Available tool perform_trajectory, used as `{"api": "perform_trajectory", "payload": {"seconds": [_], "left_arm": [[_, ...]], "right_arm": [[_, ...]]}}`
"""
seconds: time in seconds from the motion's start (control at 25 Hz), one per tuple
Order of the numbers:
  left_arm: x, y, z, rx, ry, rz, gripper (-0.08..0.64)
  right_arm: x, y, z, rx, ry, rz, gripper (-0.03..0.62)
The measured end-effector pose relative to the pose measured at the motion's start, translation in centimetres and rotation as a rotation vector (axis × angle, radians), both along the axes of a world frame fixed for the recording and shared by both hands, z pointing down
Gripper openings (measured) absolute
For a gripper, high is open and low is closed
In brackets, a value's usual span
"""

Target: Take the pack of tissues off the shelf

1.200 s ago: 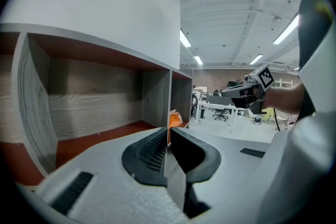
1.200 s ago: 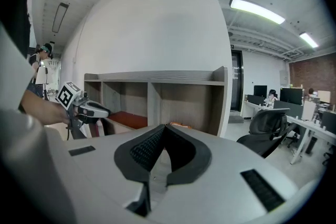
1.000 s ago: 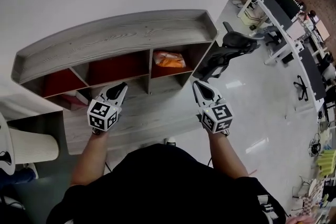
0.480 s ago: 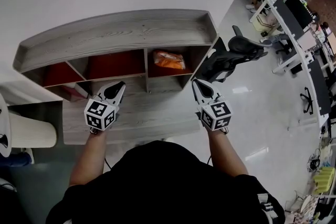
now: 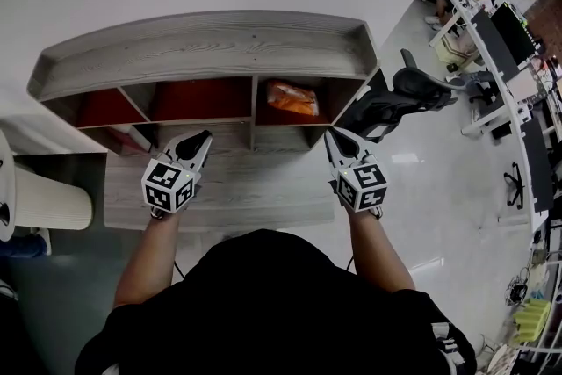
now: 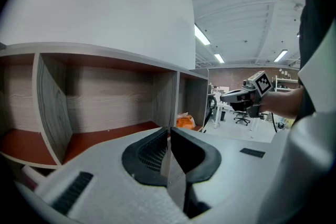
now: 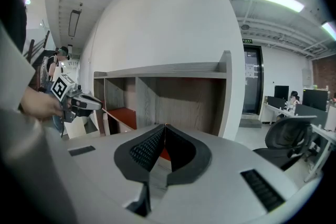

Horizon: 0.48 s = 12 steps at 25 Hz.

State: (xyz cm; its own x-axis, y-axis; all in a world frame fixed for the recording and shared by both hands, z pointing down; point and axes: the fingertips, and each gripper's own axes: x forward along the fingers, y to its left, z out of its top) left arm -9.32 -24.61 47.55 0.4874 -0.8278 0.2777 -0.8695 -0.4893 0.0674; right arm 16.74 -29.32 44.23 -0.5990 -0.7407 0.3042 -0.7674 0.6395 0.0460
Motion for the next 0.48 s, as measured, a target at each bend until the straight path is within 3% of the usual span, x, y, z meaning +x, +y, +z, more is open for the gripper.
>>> {"api": "perform_trajectory", "payload": {"seconds": [0.2, 0.48], "left_arm": [[-1.2, 0.5, 0.6, -0.007, -0.014, -0.030, 0.032], [-2.7, 0.7, 1.1, -0.018, -0.018, -0.079, 0.032]], "right_arm": [[-1.6, -1.2, 0.3, 0.004, 0.040, -0.035, 0.009], [-4.1, -3.4, -0.3, 0.083, 0.154, -0.100, 0.011]]}}
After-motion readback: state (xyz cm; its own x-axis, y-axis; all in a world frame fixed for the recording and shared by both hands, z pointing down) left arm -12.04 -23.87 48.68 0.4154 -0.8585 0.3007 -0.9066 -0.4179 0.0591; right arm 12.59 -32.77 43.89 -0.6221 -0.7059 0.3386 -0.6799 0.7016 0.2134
